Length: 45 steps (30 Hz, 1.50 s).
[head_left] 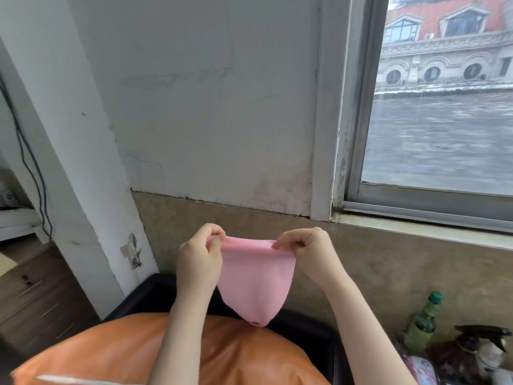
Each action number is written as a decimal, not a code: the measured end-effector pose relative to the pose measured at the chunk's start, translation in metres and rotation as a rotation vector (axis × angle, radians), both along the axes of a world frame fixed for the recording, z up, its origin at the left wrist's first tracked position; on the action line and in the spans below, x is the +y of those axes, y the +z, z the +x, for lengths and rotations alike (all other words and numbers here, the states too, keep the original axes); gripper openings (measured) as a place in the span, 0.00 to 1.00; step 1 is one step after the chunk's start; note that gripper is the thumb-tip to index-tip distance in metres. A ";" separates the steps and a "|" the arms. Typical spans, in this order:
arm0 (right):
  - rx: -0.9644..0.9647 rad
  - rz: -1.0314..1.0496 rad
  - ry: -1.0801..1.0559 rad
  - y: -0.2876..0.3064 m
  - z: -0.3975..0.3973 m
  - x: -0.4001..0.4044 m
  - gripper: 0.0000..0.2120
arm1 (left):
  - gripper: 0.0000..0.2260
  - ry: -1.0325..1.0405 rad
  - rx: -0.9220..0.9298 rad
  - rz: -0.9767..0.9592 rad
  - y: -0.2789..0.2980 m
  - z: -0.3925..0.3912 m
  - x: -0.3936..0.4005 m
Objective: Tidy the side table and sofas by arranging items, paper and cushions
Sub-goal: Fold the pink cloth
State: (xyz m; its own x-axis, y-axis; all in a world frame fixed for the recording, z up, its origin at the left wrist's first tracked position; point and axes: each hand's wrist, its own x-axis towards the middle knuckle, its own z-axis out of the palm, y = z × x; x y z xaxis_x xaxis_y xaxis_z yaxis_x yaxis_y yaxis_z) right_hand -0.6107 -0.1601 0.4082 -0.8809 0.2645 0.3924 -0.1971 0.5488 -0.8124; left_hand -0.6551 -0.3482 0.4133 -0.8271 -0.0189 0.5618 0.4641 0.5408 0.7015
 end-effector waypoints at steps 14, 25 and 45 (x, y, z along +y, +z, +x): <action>0.008 0.202 0.101 0.011 0.008 -0.001 0.18 | 0.13 -0.201 -0.110 0.064 0.005 -0.003 -0.009; 0.123 0.246 0.057 0.008 0.003 -0.003 0.07 | 0.13 -0.346 -0.382 0.259 0.003 -0.002 -0.021; -0.068 -0.056 0.138 0.004 0.002 0.002 0.19 | 0.11 -0.156 -0.219 0.201 -0.003 -0.004 -0.004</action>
